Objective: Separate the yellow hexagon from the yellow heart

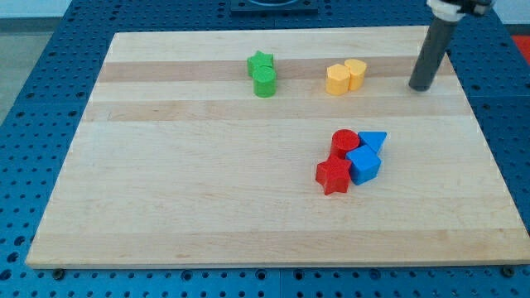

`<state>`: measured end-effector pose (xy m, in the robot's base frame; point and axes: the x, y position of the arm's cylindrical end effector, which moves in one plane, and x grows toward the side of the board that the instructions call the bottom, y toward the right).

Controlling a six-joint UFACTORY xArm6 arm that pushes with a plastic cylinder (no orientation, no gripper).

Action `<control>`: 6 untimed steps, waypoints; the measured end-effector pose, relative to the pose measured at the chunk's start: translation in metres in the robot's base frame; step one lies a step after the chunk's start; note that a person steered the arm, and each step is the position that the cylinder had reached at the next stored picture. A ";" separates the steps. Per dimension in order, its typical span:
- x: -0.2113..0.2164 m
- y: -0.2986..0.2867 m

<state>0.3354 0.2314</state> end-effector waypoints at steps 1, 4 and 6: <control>-0.002 -0.005; 0.005 -0.055; 0.005 -0.055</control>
<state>0.3406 0.1764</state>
